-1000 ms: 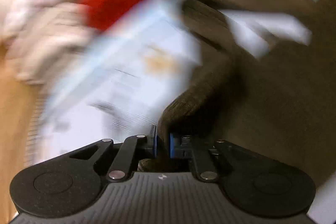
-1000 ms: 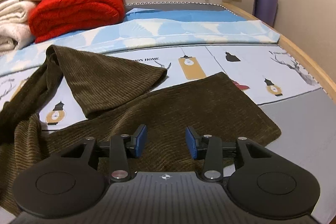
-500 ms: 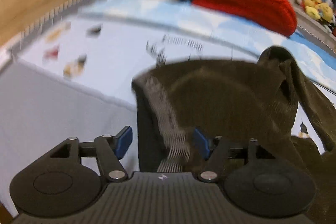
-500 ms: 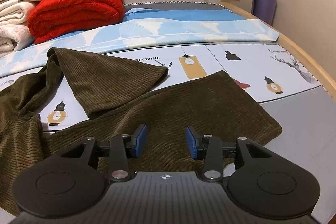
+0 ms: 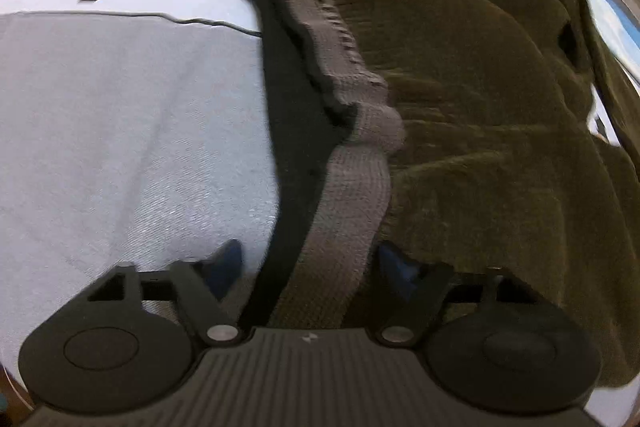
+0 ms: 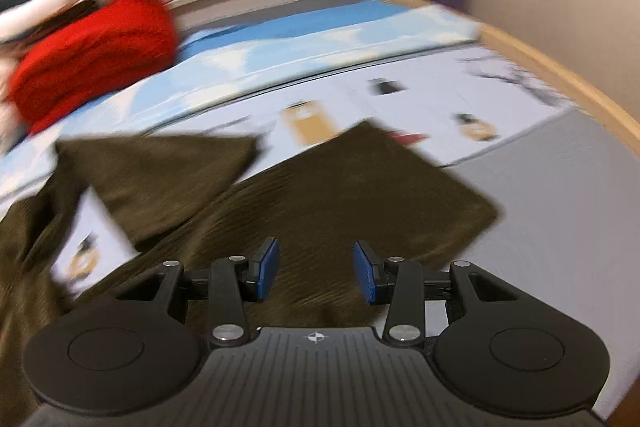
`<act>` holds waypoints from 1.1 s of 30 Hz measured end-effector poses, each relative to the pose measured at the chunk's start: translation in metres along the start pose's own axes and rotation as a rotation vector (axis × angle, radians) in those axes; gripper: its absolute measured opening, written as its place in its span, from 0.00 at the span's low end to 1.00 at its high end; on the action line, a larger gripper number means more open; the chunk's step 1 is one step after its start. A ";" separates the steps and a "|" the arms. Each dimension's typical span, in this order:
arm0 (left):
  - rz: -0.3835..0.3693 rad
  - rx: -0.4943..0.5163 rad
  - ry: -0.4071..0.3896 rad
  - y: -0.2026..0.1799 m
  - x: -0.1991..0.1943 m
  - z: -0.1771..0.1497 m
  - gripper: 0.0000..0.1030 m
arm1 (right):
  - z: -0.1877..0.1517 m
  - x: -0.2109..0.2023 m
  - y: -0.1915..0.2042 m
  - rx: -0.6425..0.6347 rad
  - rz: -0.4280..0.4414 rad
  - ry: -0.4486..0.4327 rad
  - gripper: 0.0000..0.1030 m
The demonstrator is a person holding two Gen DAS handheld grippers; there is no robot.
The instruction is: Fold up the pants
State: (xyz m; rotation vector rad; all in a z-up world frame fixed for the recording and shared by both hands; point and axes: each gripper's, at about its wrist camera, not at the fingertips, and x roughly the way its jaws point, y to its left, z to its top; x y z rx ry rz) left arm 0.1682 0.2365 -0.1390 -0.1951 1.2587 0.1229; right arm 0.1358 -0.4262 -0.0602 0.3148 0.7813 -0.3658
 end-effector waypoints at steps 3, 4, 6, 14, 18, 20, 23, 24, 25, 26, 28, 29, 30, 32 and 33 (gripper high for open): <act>0.031 0.078 -0.030 -0.008 -0.008 -0.004 0.39 | 0.007 0.010 -0.052 0.207 -0.078 0.023 0.46; 0.053 0.102 -0.054 -0.009 -0.015 -0.005 0.33 | 0.006 0.016 -0.071 0.277 -0.098 0.046 0.46; 0.152 0.079 -0.124 -0.003 -0.035 -0.006 0.22 | 0.003 0.026 -0.095 0.365 -0.117 0.080 0.46; 0.206 0.026 -0.075 0.012 -0.039 -0.011 0.39 | -0.002 0.077 -0.128 0.514 -0.068 0.138 0.46; 0.149 -0.023 -0.068 0.016 -0.036 -0.010 0.55 | -0.005 0.106 -0.136 0.547 -0.072 0.179 0.46; 0.152 -0.018 -0.054 0.017 -0.031 -0.011 0.59 | -0.003 0.118 -0.135 0.539 -0.068 0.180 0.46; 0.157 0.004 -0.038 0.011 -0.016 -0.009 0.64 | 0.003 0.130 -0.126 0.472 -0.072 0.157 0.46; 0.160 0.010 -0.037 0.011 -0.015 -0.008 0.64 | 0.004 0.133 -0.122 0.446 -0.074 0.150 0.46; 0.158 0.009 -0.036 0.011 -0.014 -0.007 0.64 | 0.005 0.136 -0.117 0.414 -0.082 0.144 0.46; 0.153 0.004 -0.035 0.011 -0.013 -0.007 0.65 | 0.007 0.139 -0.112 0.383 -0.094 0.138 0.46; 0.141 -0.009 -0.031 0.014 -0.011 -0.005 0.65 | 0.008 0.141 -0.105 0.335 -0.115 0.127 0.34; 0.135 -0.015 -0.030 0.015 -0.010 -0.004 0.65 | 0.008 0.142 -0.103 0.323 -0.124 0.125 0.28; 0.130 -0.017 -0.030 0.015 -0.009 -0.003 0.65 | 0.009 0.142 -0.103 0.316 -0.136 0.125 0.13; 0.126 -0.011 -0.039 0.014 -0.008 -0.002 0.64 | 0.009 0.139 -0.105 0.325 -0.136 0.114 0.10; 0.127 -0.004 -0.043 0.014 -0.007 -0.002 0.62 | 0.011 0.136 -0.105 0.327 -0.138 0.103 0.09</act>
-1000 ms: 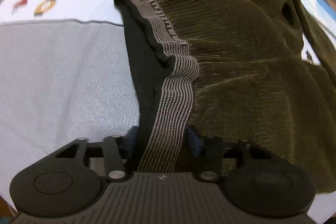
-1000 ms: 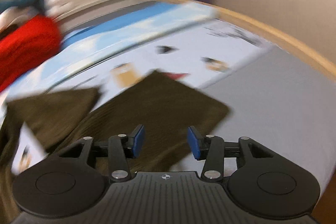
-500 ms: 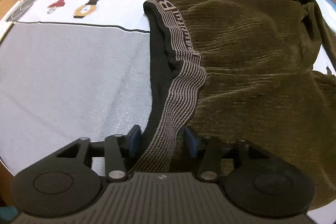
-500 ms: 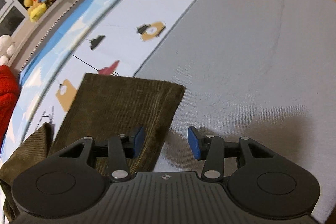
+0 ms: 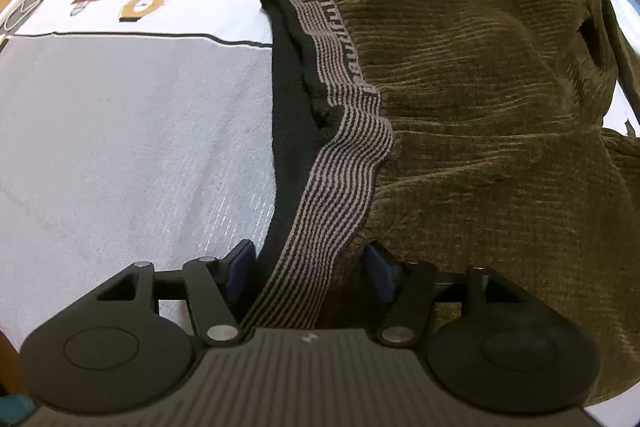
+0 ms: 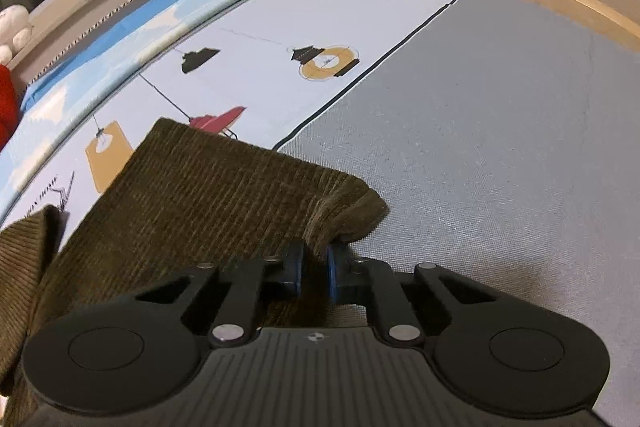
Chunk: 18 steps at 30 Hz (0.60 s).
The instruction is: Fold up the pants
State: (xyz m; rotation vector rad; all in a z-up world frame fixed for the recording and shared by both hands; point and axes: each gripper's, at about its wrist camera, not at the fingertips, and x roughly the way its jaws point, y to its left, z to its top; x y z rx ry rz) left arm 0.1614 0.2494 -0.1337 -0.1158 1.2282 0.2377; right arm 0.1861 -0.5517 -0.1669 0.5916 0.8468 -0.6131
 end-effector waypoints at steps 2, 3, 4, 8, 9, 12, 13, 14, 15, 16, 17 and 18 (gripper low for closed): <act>0.004 0.025 -0.017 -0.003 -0.001 0.000 0.52 | 0.003 -0.011 -0.002 0.002 -0.012 -0.031 0.09; 0.005 0.037 -0.025 -0.005 -0.003 0.000 0.46 | 0.004 -0.017 -0.004 0.000 -0.027 -0.047 0.08; 0.007 0.048 -0.033 -0.006 -0.005 0.000 0.43 | 0.005 -0.022 -0.006 0.003 -0.046 -0.057 0.08; -0.006 0.077 -0.058 -0.013 -0.016 -0.003 0.29 | 0.011 -0.044 -0.032 0.055 -0.125 -0.066 0.08; -0.015 0.085 -0.063 -0.014 -0.020 -0.004 0.25 | 0.013 -0.049 -0.039 0.066 -0.140 -0.062 0.08; -0.033 0.101 -0.079 -0.015 -0.032 -0.007 0.11 | 0.016 -0.067 -0.067 0.101 -0.166 -0.052 0.08; -0.059 0.093 -0.081 -0.014 -0.036 -0.009 0.10 | 0.016 -0.074 -0.078 0.110 -0.173 -0.048 0.08; -0.078 0.096 -0.083 -0.013 -0.040 -0.011 0.10 | 0.016 -0.079 -0.087 0.116 -0.173 -0.043 0.08; -0.088 0.112 -0.086 -0.013 -0.044 -0.014 0.10 | 0.014 -0.084 -0.094 0.118 -0.174 -0.035 0.08; -0.095 0.128 -0.083 -0.013 -0.045 -0.016 0.10 | 0.013 -0.089 -0.102 0.115 -0.182 -0.026 0.07; -0.104 0.145 -0.077 -0.013 -0.047 -0.020 0.10 | 0.006 -0.093 -0.107 0.114 -0.188 -0.016 0.07; -0.111 0.160 -0.070 -0.012 -0.048 -0.023 0.10 | 0.000 -0.096 -0.110 0.114 -0.196 -0.004 0.07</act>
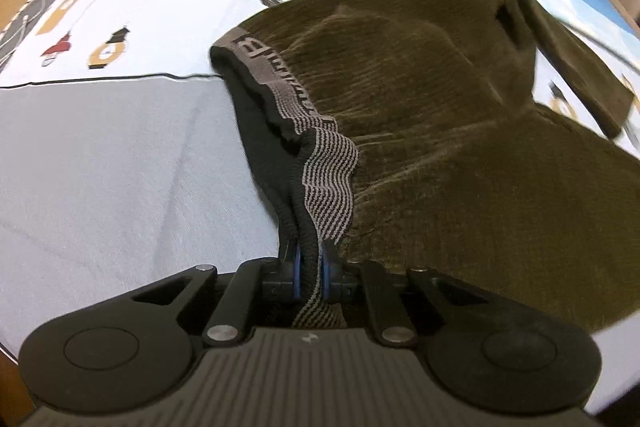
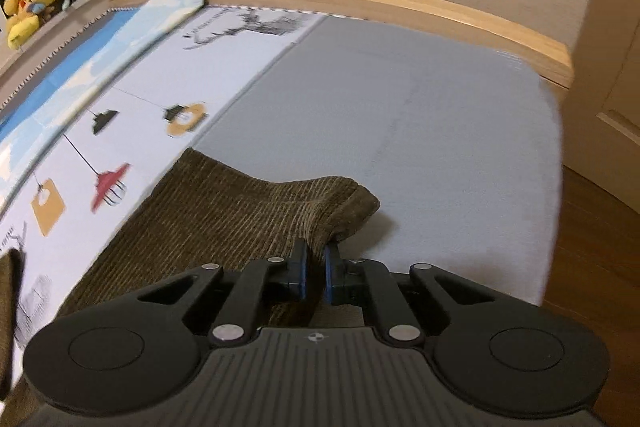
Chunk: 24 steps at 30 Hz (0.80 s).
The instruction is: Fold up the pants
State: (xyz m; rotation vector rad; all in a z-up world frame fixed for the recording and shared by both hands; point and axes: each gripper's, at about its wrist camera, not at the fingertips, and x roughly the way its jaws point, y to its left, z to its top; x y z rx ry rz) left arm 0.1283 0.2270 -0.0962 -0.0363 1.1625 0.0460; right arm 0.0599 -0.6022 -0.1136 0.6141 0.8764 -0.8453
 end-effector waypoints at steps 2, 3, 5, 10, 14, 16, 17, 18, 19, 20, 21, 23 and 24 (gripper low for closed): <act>-0.009 0.013 0.012 -0.003 -0.003 -0.002 0.09 | -0.009 -0.004 -0.012 0.016 -0.012 0.028 0.07; -0.009 0.012 0.017 -0.003 -0.005 -0.002 0.09 | -0.012 -0.005 -0.015 0.018 -0.014 0.040 0.07; 0.005 0.014 0.029 -0.002 -0.007 0.001 0.09 | -0.016 -0.005 -0.018 0.004 -0.009 0.082 0.07; 0.061 0.082 0.072 -0.008 0.002 0.004 0.11 | -0.024 0.011 -0.013 -0.074 0.054 0.212 0.13; 0.051 0.055 0.098 -0.006 0.010 0.006 0.40 | -0.023 0.021 -0.009 -0.113 0.071 0.237 0.27; 0.049 0.043 0.113 -0.006 0.016 0.006 0.56 | -0.022 0.028 -0.011 -0.111 0.065 0.257 0.28; 0.051 0.045 0.125 -0.007 0.020 0.005 0.56 | -0.021 0.031 -0.012 -0.107 0.061 0.264 0.28; 0.056 0.049 0.142 -0.007 0.025 0.005 0.54 | -0.021 0.033 -0.013 -0.103 0.056 0.269 0.28; 0.060 0.059 0.152 -0.011 0.028 0.003 0.53 | -0.020 0.036 -0.014 -0.101 0.050 0.276 0.28; 0.057 0.073 0.156 -0.013 0.030 0.003 0.45 | -0.020 0.038 -0.013 -0.106 0.044 0.284 0.28; 0.055 0.089 0.152 -0.015 0.031 0.003 0.40 | -0.021 0.039 -0.013 -0.115 0.037 0.285 0.21; 0.071 0.133 0.132 -0.020 0.030 0.001 0.31 | -0.019 0.038 -0.010 -0.137 0.042 0.270 0.09; 0.088 0.169 0.120 -0.024 0.028 0.001 0.23 | -0.017 0.035 -0.011 -0.135 0.051 0.258 0.07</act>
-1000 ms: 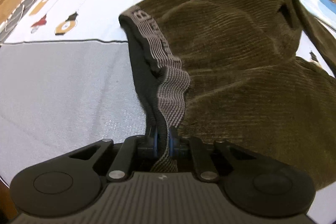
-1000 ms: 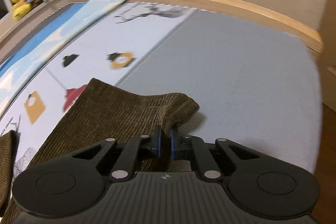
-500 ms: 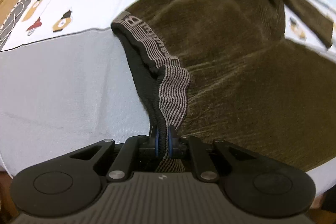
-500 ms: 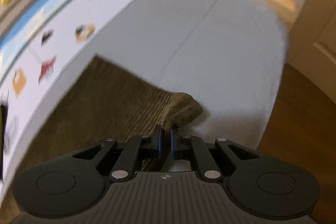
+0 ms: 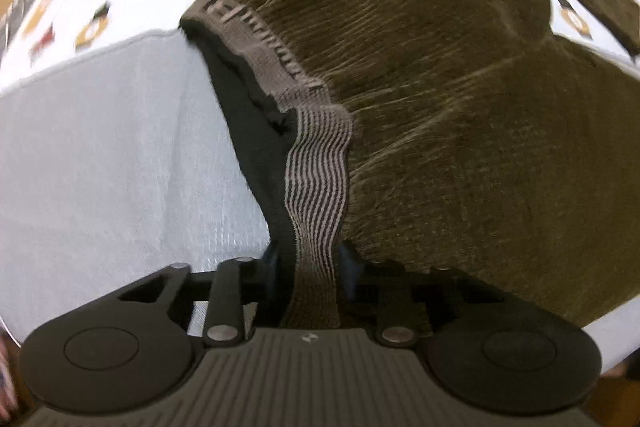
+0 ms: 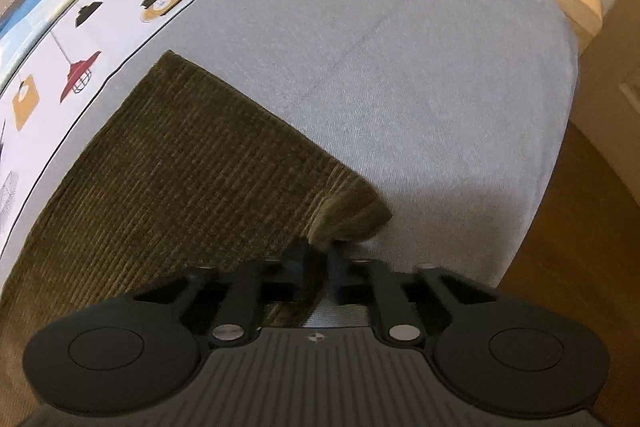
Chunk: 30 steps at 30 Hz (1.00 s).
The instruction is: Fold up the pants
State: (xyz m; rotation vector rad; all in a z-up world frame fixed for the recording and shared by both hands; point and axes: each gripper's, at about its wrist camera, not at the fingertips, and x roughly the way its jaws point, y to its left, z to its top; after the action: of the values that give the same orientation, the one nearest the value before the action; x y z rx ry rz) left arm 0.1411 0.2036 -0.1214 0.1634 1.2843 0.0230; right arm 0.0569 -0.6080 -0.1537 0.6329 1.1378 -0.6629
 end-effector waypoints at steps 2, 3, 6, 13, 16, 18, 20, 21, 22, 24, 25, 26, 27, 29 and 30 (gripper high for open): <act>0.032 0.069 -0.023 -0.008 -0.004 -0.003 0.17 | 0.002 -0.007 -0.001 -0.004 -0.010 -0.028 0.06; 0.041 0.091 -0.028 -0.010 -0.006 -0.005 0.14 | 0.003 -0.009 -0.004 0.005 -0.023 -0.037 0.06; 0.034 0.097 -0.021 -0.009 -0.011 -0.009 0.10 | 0.003 -0.013 -0.013 0.039 -0.060 -0.039 0.05; 0.094 0.126 -0.012 -0.001 -0.017 -0.007 0.11 | -0.006 0.005 0.005 -0.128 -0.095 0.084 0.08; 0.074 0.103 -0.022 -0.001 -0.024 -0.004 0.16 | 0.001 -0.007 0.011 -0.148 -0.074 -0.002 0.13; 0.035 0.038 -0.049 0.005 -0.034 0.001 0.31 | 0.004 -0.019 0.015 -0.154 -0.060 -0.079 0.22; -0.013 -0.045 -0.106 0.012 -0.050 0.007 0.43 | 0.004 -0.033 0.022 -0.186 -0.090 -0.187 0.26; -0.026 -0.073 -0.134 0.013 -0.056 0.011 0.47 | 0.005 -0.041 0.026 -0.209 -0.102 -0.247 0.26; -0.032 -0.097 -0.161 0.013 -0.062 0.014 0.48 | 0.006 -0.047 0.029 -0.233 -0.102 -0.297 0.26; -0.016 -0.119 -0.203 0.007 -0.073 0.021 0.58 | 0.007 -0.057 0.037 -0.270 -0.089 -0.370 0.26; 0.003 -0.121 -0.223 0.003 -0.077 0.025 0.58 | 0.006 -0.061 0.041 -0.290 -0.076 -0.398 0.26; 0.025 -0.121 -0.242 -0.002 -0.081 0.029 0.58 | 0.006 -0.064 0.047 -0.312 -0.065 -0.422 0.26; 0.038 -0.123 -0.256 -0.008 -0.085 0.033 0.58 | 0.004 -0.067 0.054 -0.336 -0.054 -0.445 0.26; 0.039 -0.136 -0.290 -0.019 -0.092 0.042 0.58 | 0.009 -0.072 0.071 -0.386 -0.016 -0.485 0.26; 0.030 -0.145 -0.307 -0.024 -0.096 0.046 0.56 | 0.009 -0.074 0.079 -0.404 0.015 -0.501 0.26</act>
State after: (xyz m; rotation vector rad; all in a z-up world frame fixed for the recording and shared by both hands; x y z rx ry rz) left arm 0.1557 0.1643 -0.0207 0.0585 0.9702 0.1126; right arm 0.1008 -0.5519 -0.0714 0.1157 0.7621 -0.5181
